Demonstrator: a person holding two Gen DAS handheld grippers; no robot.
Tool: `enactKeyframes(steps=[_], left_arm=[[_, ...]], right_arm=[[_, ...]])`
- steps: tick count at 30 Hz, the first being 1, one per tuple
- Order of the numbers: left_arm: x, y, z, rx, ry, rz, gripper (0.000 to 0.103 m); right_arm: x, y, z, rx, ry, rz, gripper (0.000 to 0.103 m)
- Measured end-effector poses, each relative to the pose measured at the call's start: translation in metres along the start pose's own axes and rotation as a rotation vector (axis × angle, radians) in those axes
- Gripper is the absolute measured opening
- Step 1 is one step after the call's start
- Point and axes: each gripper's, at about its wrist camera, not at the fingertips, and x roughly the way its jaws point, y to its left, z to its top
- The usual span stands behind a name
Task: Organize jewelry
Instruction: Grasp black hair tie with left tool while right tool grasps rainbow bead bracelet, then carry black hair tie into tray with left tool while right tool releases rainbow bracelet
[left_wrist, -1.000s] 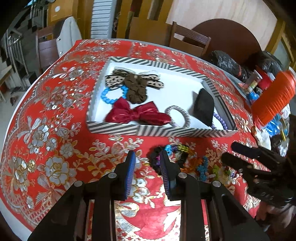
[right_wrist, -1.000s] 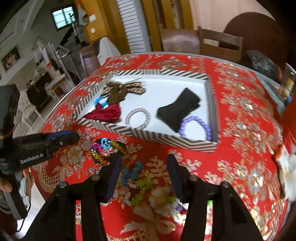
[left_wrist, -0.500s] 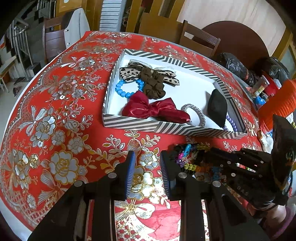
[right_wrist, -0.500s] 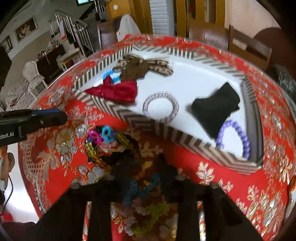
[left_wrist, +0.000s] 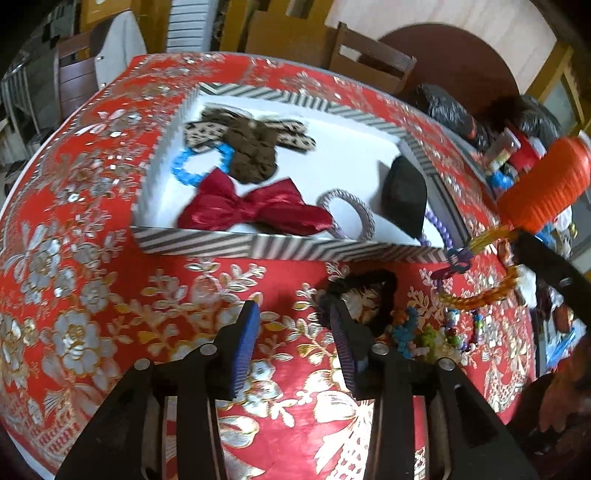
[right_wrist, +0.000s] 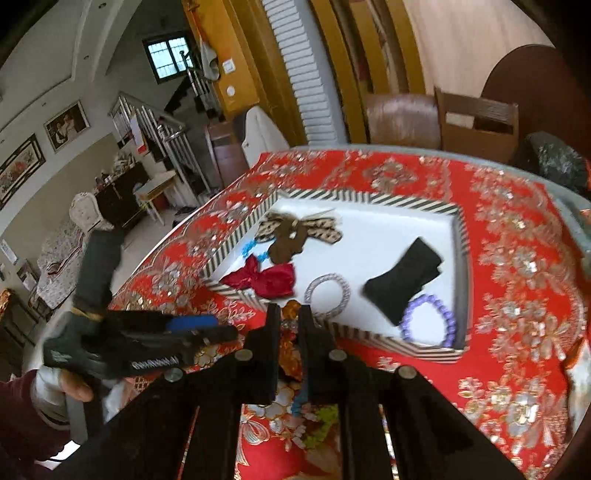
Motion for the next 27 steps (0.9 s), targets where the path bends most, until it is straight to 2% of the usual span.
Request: enactKeyframes(steps=[4,8,9,11,13,20,27], left_arm=[[0.013,-0.014,0.000,0.024,0.021,-0.014,0.035],[0.030,-0.030,0.000,0.072,0.044,0.031,0.035],[0.029,-0.033,-0.001,0.086,0.018,0.043,0.032],[0.030,-0.035,-0.001,0.097,0.020,0.042,0.008],[0.028,-0.034,-0.002,0.096,0.019,0.032,0.003],[-0.019,-0.033,0.002,0.122,-0.060,-0.030,0.001],[-0.052,-0.038,0.031,0.154,-0.145,-0.007,0.001]], right_arm=[[-0.013,-0.008,0.000,0.016,-0.020,-0.023,0.010],[-0.020,-0.014,-0.002,0.034,-0.027,-0.030,0.010],[-0.021,-0.015,-0.003,0.034,-0.029,-0.031,0.010],[-0.024,-0.017,-0.005,0.039,-0.032,-0.039,0.010],[-0.026,-0.020,-0.006,0.046,-0.034,-0.044,0.010],[-0.035,-0.024,-0.001,0.050,-0.056,-0.049,0.010],[-0.036,-0.025,0.013,0.039,-0.066,-0.063,0.010]])
